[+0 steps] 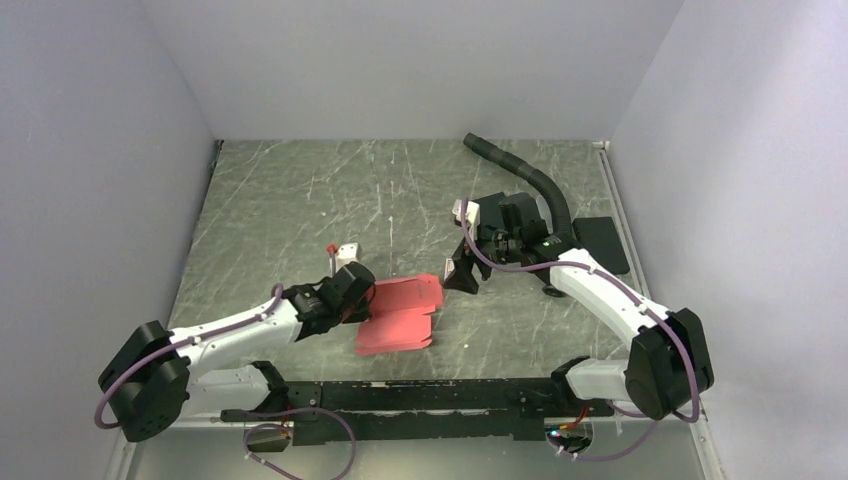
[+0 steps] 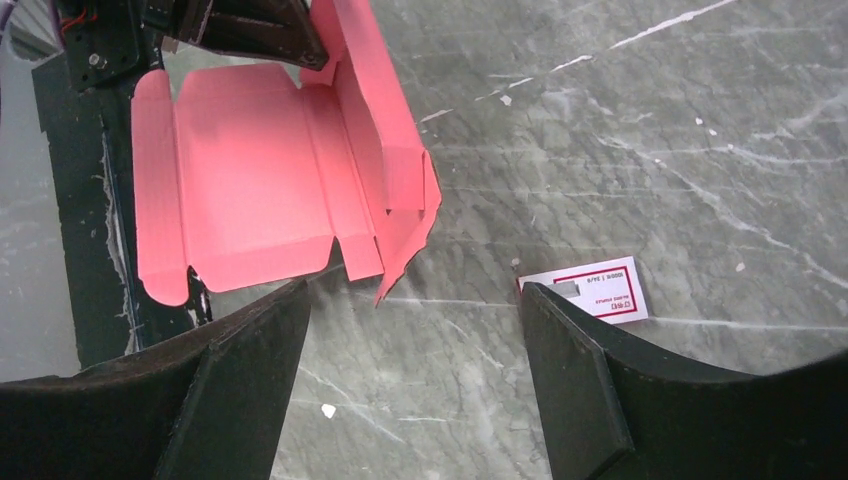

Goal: Fold the paper box

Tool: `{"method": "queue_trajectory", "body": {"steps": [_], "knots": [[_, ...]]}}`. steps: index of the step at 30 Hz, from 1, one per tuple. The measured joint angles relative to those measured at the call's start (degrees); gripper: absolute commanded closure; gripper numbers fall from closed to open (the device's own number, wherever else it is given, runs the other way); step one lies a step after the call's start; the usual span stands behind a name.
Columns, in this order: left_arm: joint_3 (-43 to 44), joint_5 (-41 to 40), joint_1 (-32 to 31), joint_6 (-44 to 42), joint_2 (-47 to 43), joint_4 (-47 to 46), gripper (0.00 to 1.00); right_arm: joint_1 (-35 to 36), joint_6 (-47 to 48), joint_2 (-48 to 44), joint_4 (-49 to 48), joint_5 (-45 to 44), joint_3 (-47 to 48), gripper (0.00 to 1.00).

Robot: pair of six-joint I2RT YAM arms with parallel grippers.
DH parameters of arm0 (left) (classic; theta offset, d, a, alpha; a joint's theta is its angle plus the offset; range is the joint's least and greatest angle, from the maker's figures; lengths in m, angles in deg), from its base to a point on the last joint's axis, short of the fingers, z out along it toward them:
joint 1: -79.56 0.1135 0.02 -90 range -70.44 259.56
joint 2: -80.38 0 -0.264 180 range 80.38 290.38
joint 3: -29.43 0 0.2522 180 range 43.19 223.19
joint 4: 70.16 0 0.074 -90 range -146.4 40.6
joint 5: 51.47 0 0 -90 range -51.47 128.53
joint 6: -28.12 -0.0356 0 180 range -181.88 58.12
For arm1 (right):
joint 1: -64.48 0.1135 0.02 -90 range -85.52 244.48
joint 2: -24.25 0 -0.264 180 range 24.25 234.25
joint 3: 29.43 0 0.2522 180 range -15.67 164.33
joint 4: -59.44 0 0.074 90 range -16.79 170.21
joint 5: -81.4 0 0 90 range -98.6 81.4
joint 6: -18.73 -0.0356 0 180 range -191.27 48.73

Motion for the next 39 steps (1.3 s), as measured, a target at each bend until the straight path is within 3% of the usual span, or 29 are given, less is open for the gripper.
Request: {"method": "queue_trajectory", "body": {"steps": [18,22,32,36,39], "knots": [[-2.9,-4.0,-2.6,8.3,0.7,-1.5,1.0,2.9,-8.9,7.4,-9.4,-3.5,-3.5,0.31],[-2.9,-4.5,-3.2,9.6,0.7,-2.6,1.0,5.8,-8.9,9.1,-10.5,-6.0,-3.5,0.45],[-3.9,-5.0,-3.7,11.3,-0.2,-4.3,0.98,6.6,-8.5,9.2,-11.1,-11.2,-3.5,0.9],[-4.2,-5.1,-3.7,11.8,-0.8,-4.8,0.91,7.2,-8.5,8.3,-11.3,-12.4,-3.5,1.0],[-4.6,-5.4,-3.7,12.1,-1.1,-5.4,0.79,7.6,-8.3,7.6,-11.4,-13.2,-3.5,1.0]]}}
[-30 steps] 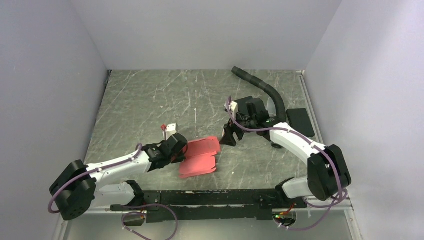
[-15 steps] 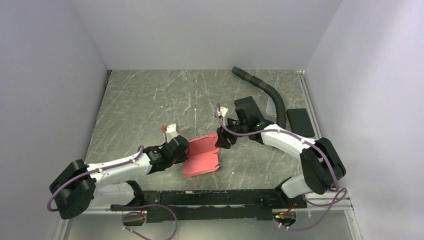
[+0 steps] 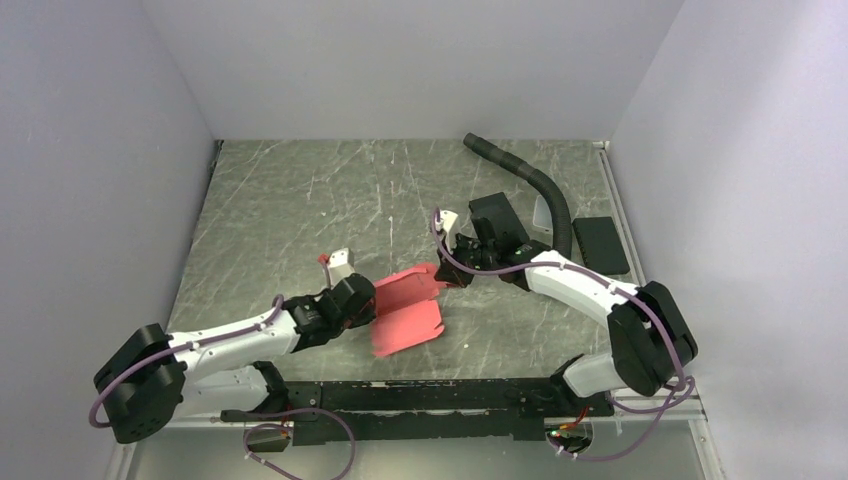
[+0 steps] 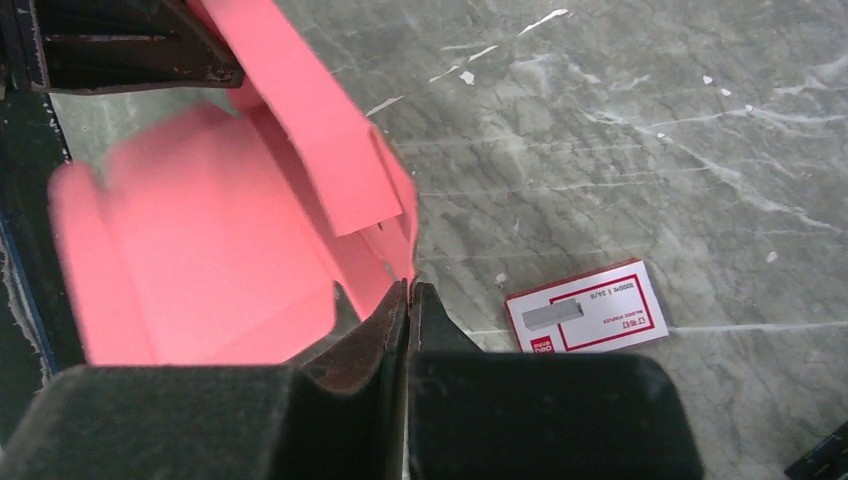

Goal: Fold the paper box

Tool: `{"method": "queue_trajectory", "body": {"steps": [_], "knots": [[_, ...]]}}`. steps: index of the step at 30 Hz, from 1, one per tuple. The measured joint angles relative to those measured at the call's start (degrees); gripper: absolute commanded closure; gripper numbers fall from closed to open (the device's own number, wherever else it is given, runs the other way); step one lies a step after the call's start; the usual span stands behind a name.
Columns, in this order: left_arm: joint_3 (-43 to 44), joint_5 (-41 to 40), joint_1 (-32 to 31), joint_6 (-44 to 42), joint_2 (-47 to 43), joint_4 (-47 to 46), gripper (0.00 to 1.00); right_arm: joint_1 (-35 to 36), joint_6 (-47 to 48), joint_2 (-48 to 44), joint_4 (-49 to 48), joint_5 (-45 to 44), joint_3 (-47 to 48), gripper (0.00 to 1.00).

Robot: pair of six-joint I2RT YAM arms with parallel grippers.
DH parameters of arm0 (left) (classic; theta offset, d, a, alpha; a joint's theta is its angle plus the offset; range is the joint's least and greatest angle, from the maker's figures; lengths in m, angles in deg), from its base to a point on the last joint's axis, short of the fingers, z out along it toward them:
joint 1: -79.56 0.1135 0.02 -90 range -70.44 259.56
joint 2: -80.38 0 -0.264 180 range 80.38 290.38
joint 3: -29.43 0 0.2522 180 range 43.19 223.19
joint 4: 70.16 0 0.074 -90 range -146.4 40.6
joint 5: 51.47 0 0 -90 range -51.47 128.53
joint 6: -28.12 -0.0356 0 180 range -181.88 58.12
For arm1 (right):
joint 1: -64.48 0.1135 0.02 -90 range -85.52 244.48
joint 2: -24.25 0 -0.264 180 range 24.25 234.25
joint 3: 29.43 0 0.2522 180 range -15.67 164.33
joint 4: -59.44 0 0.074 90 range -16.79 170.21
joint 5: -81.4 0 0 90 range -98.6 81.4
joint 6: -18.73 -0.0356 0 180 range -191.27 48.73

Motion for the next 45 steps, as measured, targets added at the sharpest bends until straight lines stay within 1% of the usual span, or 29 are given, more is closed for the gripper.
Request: {"method": "queue_trajectory", "body": {"steps": [4,11,14,15,18,21,24,26,28,30,31,33,34,36,37,38,41,43,45], "knots": [[-0.5,0.0,0.0,0.0,-0.9,-0.3,0.64,0.2,1.2,-0.2,0.1,-1.3,0.0,1.0],[-2.0,0.5,0.0,-0.9,-4.6,-0.3,0.44,0.3,3.3,-1.3,0.8,-3.3,0.0,1.0],[-2.6,1.6,0.0,-3.1,-8.2,0.3,0.33,0.3,4.8,-1.7,1.8,-3.7,0.2,1.0],[-2.9,1.9,0.0,-4.2,-9.7,0.5,0.27,0.3,5.2,-1.8,2.4,-3.7,0.3,1.0],[-4.1,3.8,0.0,-9.8,-17.1,0.6,0.2,0.3,7.3,-2.0,4.8,-4.0,1.9,1.0],[-4.4,5.2,0.0,-16.9,-24.4,0.3,0.16,0.3,9.3,-2.0,7.0,-4.2,3.8,1.0],[-4.3,6.9,0.0,-25.6,-27.7,-1.5,0.16,0.3,10.8,-2.0,8.9,-4.1,5.1,1.0],[-4.1,9.1,0.0,-32.2,-27.0,-3.4,0.17,0.3,11.5,-2.0,10.4,-3.9,5.8,1.0],[-3.5,11.4,0.0,-38.0,-24.4,-5.1,0.17,0.3,12.1,-1.9,11.7,-3.4,6.2,1.0],[-2.5,12.5,0.0,-42.2,-20.7,-6.9,0.17,0.3,12.4,-1.9,12.6,-3.1,6.5,1.0],[-2.1,12.4,0.0,-42.9,-19.0,-7.4,0.17,0.3,12.5,-1.9,12.9,-3.1,6.6,1.0],[-1.4,10.8,-0.2,-43.0,-15.9,-8.0,0.19,0.1,12.4,-1.9,13.3,-2.9,6.7,1.0],[-1.4,9.5,-0.2,-42.2,-15.0,-8.1,0.21,-0.1,12.4,-1.9,13.5,-2.9,6.7,1.0],[-2.1,7.1,-0.2,-38.9,-15.1,-8.5,0.22,-0.7,12.3,-1.9,13.7,-2.9,6.7,1.0],[-3.3,6.3,-0.2,-36.9,-16.2,-9.6,0.1,-0.9,12.3,-1.9,13.7,-2.9,6.7,1.0],[-5.2,5.6,-0.2,-35.0,-17.8,-11.0,0.02,-1.1,12.2,-1.9,13.7,-2.9,6.7,1.0],[-14.1,4.9,-0.2,-29.0,-25.0,-16.5,0.0,-1.4,11.8,-1.9,13.7,-2.8,6.7,1.0],[-18.4,4.8,-0.2,-26.4,-27.5,-19.1,0.01,-1.4,11.5,-1.9,13.7,-2.8,6.7,1.0],[-21.2,4.8,-0.2,-24.6,-28.0,-21.6,0.01,-1.5,11.2,-1.9,13.7,-2.4,6.7,1.0]]}}
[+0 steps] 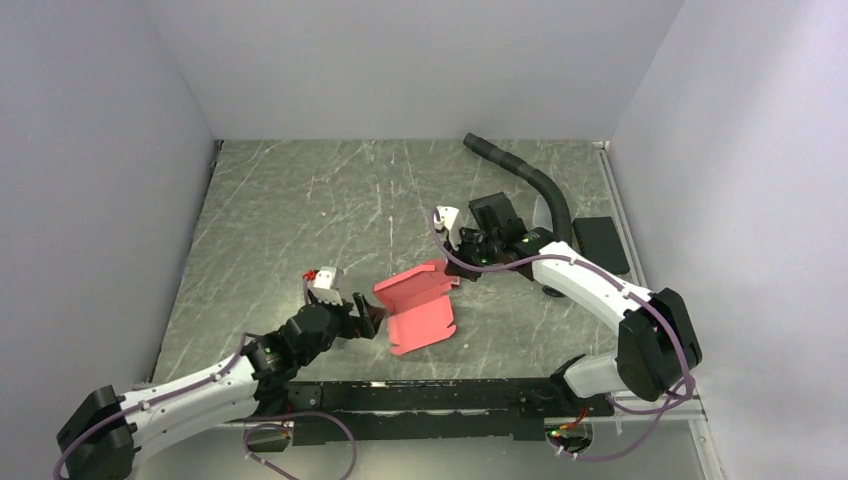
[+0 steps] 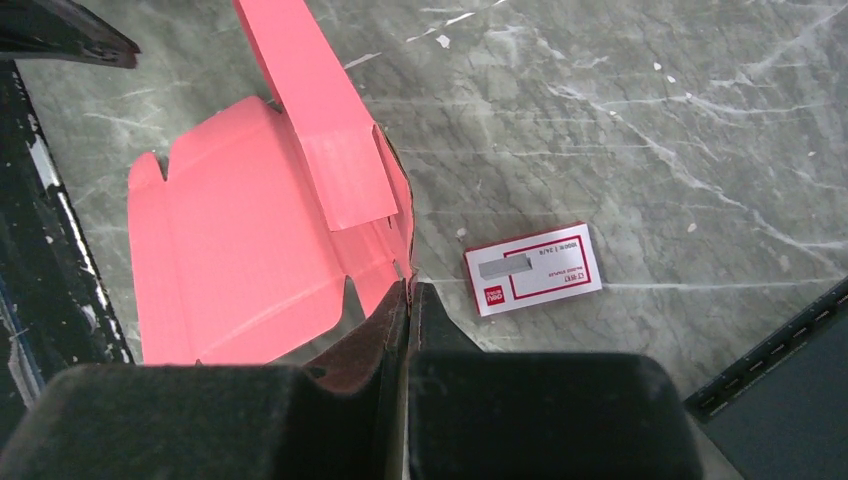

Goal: Fold the paper box

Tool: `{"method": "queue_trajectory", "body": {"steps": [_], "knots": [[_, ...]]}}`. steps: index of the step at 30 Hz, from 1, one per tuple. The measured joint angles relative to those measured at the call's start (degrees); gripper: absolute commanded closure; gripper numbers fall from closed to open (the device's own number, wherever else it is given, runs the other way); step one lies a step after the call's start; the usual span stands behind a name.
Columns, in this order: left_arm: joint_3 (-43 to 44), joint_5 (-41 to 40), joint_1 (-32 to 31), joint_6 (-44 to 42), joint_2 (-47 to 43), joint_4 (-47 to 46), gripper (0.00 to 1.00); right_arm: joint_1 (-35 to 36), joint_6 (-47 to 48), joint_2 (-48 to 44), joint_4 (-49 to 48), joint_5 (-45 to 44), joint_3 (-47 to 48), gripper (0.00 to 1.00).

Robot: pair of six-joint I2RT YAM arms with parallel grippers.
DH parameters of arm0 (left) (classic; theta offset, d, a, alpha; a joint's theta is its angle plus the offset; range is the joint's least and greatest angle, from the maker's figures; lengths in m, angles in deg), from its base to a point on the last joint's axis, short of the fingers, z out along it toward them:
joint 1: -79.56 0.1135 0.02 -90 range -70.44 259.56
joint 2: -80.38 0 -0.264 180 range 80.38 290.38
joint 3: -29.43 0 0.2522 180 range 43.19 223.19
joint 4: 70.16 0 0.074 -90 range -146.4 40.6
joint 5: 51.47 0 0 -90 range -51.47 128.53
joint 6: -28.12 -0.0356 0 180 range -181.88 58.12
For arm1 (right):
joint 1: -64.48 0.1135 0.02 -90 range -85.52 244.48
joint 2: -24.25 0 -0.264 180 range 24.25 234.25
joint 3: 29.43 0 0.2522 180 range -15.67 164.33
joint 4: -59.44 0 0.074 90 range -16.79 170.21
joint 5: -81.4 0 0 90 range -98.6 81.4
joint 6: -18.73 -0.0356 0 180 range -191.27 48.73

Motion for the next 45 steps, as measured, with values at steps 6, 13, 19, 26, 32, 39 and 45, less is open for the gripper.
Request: {"method": "queue_trajectory", "body": {"steps": [6,13,19,26,32,39,45], "knots": [[-0.5,-1.0,0.0,2.8,7.3,-7.4,0.06,-1.1,-1.5,0.0,0.0,1.6,0.0,1.0],[-0.5,-4.5,0.0,5.6,20.4,-16.9,0.29,-1.9,-2.8,0.5,-0.2,2.9,0.0,1.0],[0.7,-6.9,-0.1,6.2,26.7,-22.1,0.37,-1.9,-3.7,1.0,-0.3,4.2,0.0,1.0],[2.1,-9.1,-0.1,6.8,30.2,-25.4,0.57,-1.9,-4.4,1.1,-0.5,5.2,0.0,1.0],[3.8,-9.9,-0.1,7.1,30.6,-24.9,0.68,-1.9,-4.8,1.0,-0.5,5.4,0.0,1.0],[5.1,-10.3,-0.1,7.9,30.6,-22.8,0.62,-1.9,-5.3,1.0,-0.9,5.3,0.0,1.0],[5.2,-9.6,-0.1,8.5,30.4,-21.5,0.61,-1.9,-5.8,1.0,-1.4,5.0,0.0,1.0]]}}
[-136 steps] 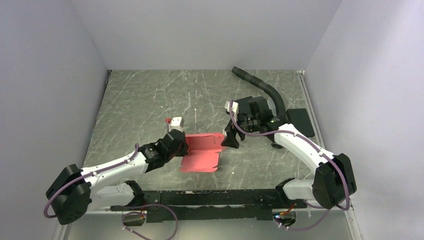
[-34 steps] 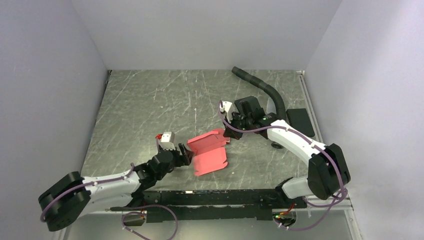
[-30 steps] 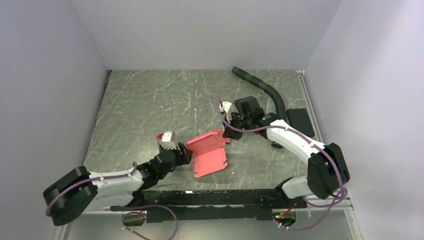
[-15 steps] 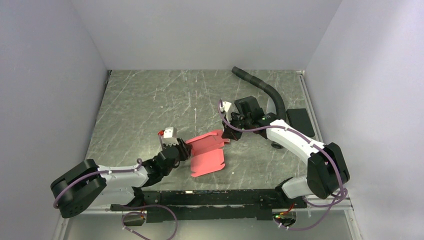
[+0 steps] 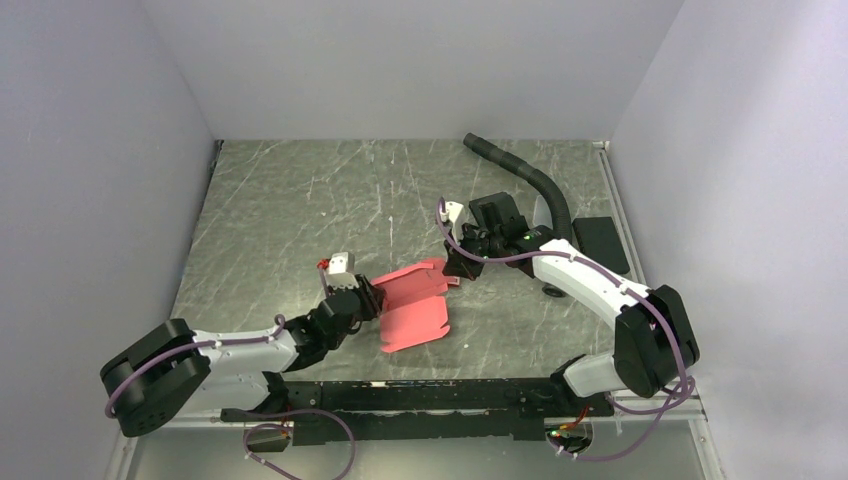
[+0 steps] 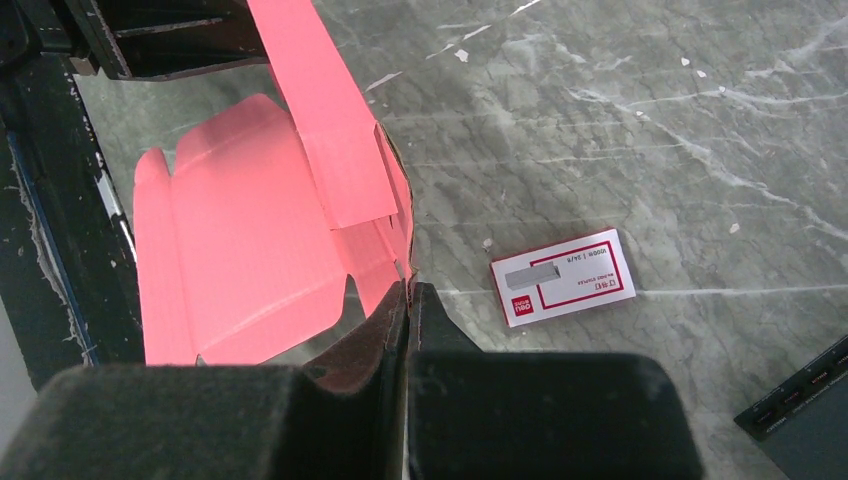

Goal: Fold the paper box

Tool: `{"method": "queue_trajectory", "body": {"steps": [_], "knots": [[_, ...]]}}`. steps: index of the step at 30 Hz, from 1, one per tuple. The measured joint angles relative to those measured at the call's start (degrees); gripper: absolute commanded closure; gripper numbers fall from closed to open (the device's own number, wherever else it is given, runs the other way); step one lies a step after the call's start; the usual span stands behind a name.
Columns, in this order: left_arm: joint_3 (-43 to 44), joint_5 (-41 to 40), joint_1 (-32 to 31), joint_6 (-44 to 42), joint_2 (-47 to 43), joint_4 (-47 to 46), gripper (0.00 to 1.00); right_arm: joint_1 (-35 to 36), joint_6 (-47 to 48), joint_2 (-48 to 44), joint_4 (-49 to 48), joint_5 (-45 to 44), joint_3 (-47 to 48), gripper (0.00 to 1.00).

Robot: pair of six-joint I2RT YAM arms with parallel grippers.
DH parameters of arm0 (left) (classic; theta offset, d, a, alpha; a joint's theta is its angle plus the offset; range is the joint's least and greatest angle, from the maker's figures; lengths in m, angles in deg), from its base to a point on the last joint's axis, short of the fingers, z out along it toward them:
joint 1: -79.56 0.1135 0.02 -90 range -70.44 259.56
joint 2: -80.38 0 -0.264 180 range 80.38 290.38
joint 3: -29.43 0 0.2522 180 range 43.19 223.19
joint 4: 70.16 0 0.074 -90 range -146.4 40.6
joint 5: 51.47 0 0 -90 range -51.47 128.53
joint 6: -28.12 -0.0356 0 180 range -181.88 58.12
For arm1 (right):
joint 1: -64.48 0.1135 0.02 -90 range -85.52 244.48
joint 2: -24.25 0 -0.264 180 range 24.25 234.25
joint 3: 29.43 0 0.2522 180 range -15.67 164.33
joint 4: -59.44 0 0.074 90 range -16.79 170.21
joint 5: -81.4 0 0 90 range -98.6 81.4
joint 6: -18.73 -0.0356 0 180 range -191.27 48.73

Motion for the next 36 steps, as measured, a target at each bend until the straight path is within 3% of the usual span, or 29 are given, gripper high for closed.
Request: {"method": "queue_trajectory", "body": {"steps": [12,17,21,29,36], "knots": [[-1.2,0.7,0.0,1.4,-3.1,1.9,0.72,0.0,-0.2,0.0,-0.4,-0.2,0.0,1.0],[-0.9,1.4,-0.1,1.8,-1.0,1.2,0.84,0.1,-0.2,0.0,-0.4,-0.1,0.0,1.0],[-0.4,1.4,-0.1,2.6,0.0,0.9,1.0,0.2,-0.2,0.0,-0.3,-0.1,0.0,1.0],[1.8,-0.2,0.0,3.6,1.6,3.3,1.0,0.2,-0.7,0.0,-0.3,0.9,0.0,1.0],[7.7,-4.4,-1.0,6.5,3.7,13.0,1.0,0.2,-1.3,-0.3,-0.3,3.3,0.0,1.0]]}}
